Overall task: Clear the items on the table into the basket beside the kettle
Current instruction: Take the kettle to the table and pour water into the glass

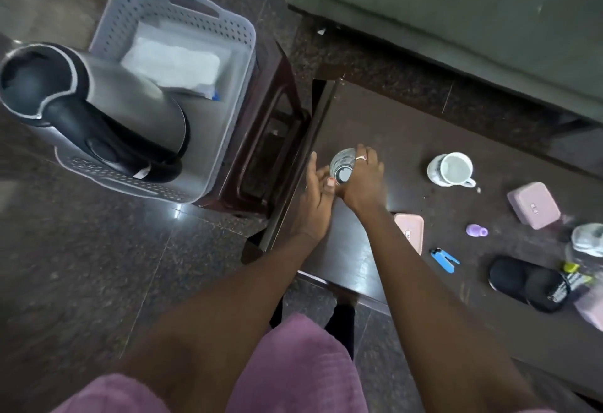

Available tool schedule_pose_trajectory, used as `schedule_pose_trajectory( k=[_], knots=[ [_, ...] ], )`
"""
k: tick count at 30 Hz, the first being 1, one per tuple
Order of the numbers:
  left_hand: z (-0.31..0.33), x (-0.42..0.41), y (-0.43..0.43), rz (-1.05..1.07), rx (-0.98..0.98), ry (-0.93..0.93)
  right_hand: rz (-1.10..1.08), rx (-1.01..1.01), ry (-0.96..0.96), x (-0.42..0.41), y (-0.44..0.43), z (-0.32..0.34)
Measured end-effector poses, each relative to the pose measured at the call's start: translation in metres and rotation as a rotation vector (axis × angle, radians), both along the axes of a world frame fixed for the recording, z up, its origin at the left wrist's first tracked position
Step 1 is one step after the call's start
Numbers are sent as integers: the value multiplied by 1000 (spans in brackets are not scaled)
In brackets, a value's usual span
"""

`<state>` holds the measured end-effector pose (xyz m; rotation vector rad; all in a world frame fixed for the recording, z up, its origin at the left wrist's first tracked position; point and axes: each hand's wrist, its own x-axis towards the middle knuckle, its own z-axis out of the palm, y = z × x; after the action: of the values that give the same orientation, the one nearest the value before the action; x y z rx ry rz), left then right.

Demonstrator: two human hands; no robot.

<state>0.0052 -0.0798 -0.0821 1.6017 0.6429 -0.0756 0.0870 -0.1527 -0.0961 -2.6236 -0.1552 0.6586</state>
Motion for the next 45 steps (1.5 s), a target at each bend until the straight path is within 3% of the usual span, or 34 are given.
schedule_pose_trajectory(
  k=[6, 12, 15, 18, 20, 22, 26, 30, 33, 36, 42, 45],
  knots=[
    [-9, 6, -9, -79, 19, 72, -46, 9, -13, -3, -11, -25],
    [-14, 11, -13, -31, 11, 114, -32, -32, 37, 4, -11, -31],
    [-8, 6, -10, -28, -1, 145, 27, -123, 63, 5, -9, -19],
    [17, 0, 6, 108, 86, 0, 48, -223, 44, 1, 5, 5],
    [43, -4, 28, 260, 201, -189, 84, -119, -83, -10, 32, 29],
    [69, -5, 54, 384, 295, -346, 106, 170, -157, -25, 68, 56],
    [126, -15, 119, 548, 505, -561, 207, 759, 70, -65, 151, 117],
    [153, -34, 176, 717, 685, -633, 216, 801, 308, -85, 208, 140],
    [148, -51, 206, 896, 674, -524, 219, 625, 465, -93, 236, 139],
    [127, -67, 228, 997, 560, -379, 70, 654, 588, -97, 251, 132],
    [103, -76, 252, 1023, 405, -159, -7, 665, 426, -81, 261, 139],
    [105, -74, 255, 987, 359, -193, -20, 711, 415, -69, 256, 157]
  ],
)
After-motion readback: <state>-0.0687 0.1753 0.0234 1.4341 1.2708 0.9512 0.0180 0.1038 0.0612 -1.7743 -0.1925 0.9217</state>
